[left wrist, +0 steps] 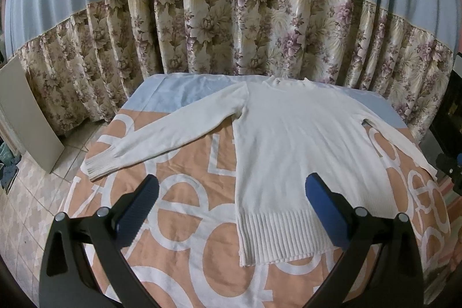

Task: Fold small clothes

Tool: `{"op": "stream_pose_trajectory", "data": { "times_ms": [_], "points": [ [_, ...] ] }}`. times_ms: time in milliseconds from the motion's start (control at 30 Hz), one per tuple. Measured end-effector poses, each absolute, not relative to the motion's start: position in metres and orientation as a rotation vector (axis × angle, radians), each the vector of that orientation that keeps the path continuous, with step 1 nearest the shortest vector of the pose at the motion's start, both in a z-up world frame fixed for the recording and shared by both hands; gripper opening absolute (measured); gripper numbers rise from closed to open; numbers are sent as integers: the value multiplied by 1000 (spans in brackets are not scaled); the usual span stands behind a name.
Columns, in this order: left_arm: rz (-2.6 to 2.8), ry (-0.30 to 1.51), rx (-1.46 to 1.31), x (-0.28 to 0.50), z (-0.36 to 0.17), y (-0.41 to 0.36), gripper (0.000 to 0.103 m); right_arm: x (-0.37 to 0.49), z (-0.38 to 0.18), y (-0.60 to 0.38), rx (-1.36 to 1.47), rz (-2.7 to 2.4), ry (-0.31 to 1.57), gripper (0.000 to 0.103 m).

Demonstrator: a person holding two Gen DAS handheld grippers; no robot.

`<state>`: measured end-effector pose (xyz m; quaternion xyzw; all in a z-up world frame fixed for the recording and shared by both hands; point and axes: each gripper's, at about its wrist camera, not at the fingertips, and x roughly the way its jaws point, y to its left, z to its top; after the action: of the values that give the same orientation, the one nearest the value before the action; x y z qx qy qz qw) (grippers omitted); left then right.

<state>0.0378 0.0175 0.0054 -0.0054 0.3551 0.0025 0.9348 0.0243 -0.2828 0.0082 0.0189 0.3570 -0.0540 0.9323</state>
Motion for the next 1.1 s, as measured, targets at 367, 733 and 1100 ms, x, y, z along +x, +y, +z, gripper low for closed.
{"op": "stream_pose_trajectory", "data": {
  "times_ms": [367,733,1100],
  "points": [
    [18,711,-10,38,4,20,101,24,5,-277,42,-98,722,100],
    [20,706,-8,36,5,22,101,25,5,-276,45,-95,722,100],
    [22,709,-11,35,4,23,101,23,6,-274,45,-87,719,100]
  ]
}}
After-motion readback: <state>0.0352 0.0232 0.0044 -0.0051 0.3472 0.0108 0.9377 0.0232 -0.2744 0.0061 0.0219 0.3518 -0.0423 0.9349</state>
